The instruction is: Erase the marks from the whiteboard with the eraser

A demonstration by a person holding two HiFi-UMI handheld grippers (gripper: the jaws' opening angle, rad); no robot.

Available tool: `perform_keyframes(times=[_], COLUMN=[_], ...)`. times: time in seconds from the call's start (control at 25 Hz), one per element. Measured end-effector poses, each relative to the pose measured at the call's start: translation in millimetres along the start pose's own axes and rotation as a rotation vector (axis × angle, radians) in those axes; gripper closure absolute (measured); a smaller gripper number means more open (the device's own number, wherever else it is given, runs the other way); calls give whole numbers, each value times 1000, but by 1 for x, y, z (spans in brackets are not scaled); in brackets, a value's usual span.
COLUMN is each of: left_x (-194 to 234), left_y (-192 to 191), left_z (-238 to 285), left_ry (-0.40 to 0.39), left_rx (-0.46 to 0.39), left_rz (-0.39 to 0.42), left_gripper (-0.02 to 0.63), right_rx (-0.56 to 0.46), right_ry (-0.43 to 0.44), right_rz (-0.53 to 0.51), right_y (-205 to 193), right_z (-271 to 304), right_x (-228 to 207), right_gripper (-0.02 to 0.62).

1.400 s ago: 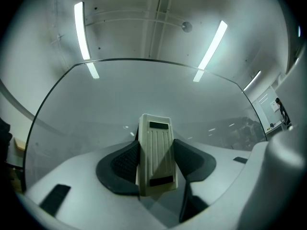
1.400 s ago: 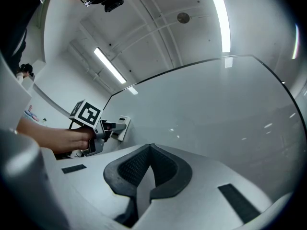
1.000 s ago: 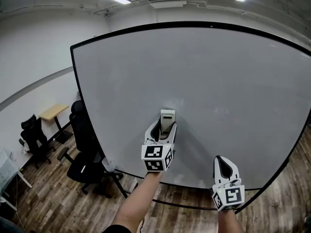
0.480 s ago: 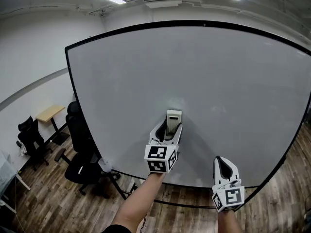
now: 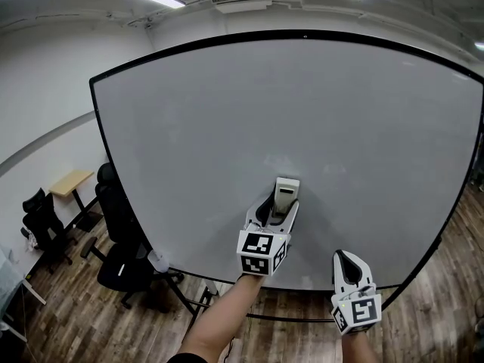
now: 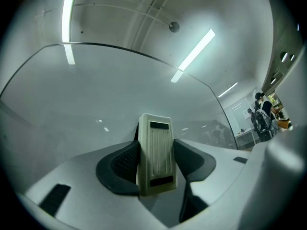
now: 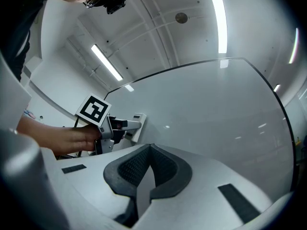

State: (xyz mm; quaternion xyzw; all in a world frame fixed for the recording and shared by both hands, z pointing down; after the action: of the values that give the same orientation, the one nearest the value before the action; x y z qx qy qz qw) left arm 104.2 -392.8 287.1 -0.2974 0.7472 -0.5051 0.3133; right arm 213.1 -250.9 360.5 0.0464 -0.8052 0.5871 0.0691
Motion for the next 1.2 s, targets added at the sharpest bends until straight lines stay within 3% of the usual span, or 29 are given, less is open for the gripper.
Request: perform_keyframes(times=[0.36,0.68,1.2], left_x=[-9,-16,-9], left_y=[6,25,-17], left_z=[-10,-55,-127], left_ry=[42,78,141], left_rx=[-55,-116,-57], left_rz=[15,6,-22], left_gripper=[359,359,359], right_rx=[-7,-31,-25], right_ry=[-4,2,45], right_rz=[0,12,21], right_y=[8,15,10], right_z=[-8,-14,0], right_x=[2,5,36], right_gripper=[575,575,575])
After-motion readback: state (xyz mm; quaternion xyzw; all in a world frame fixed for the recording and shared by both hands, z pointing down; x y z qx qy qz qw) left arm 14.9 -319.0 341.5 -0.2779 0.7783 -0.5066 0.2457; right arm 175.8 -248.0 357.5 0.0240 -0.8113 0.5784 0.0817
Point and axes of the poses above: the fingertips, and each gripper's own axes: z forward along the fingers, x to its left, y out of its top, the point moved 1 cm from there along -z, backward along the fingers, and after that the axes turned 10 degrees about -y, right-handed, at the moved point
